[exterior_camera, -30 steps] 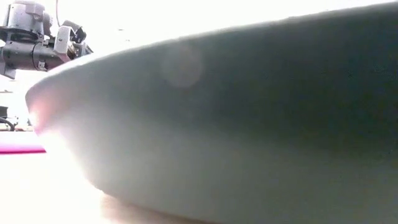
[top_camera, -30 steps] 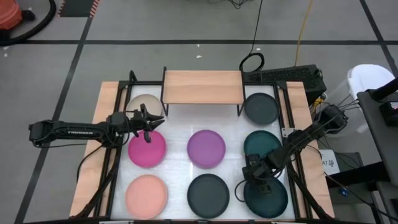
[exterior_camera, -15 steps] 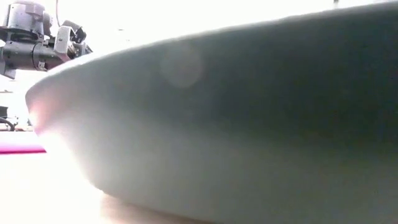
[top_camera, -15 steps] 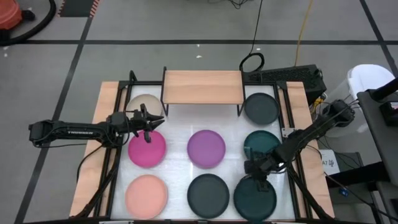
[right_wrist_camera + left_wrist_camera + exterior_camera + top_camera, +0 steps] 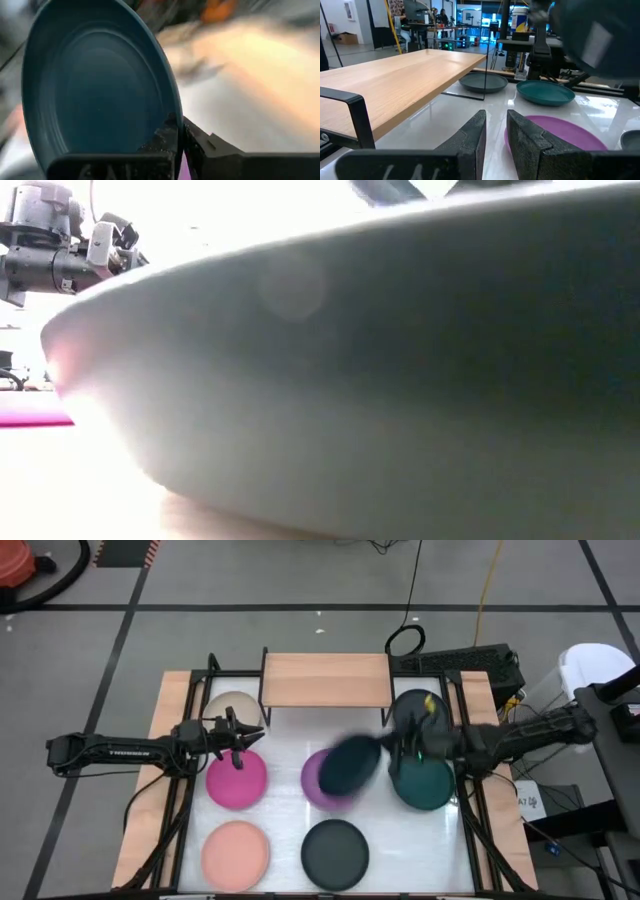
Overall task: Place and stack plates onto a shelf
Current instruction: Put the bottom dark green plate on the shelf, then stack the purple plate on top of the dark green plate on the shelf
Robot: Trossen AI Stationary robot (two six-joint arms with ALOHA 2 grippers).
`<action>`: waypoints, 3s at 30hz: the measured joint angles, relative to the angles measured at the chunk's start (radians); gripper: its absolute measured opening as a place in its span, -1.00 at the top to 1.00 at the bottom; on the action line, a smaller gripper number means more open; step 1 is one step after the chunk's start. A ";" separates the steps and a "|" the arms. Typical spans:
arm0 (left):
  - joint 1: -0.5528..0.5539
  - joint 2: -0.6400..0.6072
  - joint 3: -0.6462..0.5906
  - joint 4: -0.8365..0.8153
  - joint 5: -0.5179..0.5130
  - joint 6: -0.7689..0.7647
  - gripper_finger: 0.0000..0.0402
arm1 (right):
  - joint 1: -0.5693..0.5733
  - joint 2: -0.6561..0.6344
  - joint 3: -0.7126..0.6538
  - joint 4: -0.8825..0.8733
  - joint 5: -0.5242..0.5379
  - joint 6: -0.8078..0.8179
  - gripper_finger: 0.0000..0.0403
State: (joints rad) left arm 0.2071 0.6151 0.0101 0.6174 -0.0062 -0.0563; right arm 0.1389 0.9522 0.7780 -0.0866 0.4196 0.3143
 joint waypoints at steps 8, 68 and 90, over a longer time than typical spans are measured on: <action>0.000 0.000 0.000 0.000 0.000 0.000 0.60 | -0.435 0.085 0.003 0.591 -0.060 -0.047 1.00; 0.000 0.000 0.000 0.000 -0.002 0.000 0.60 | -0.725 0.749 0.669 0.228 -0.789 -0.006 0.46; 0.000 0.000 0.000 0.029 -0.001 -0.020 0.60 | -0.254 -0.039 -0.335 0.896 -0.836 -0.014 0.46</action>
State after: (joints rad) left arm 0.2070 0.6147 0.0101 0.6464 -0.0071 -0.0763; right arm -0.1152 0.9132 0.4432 0.8096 -0.4163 0.3003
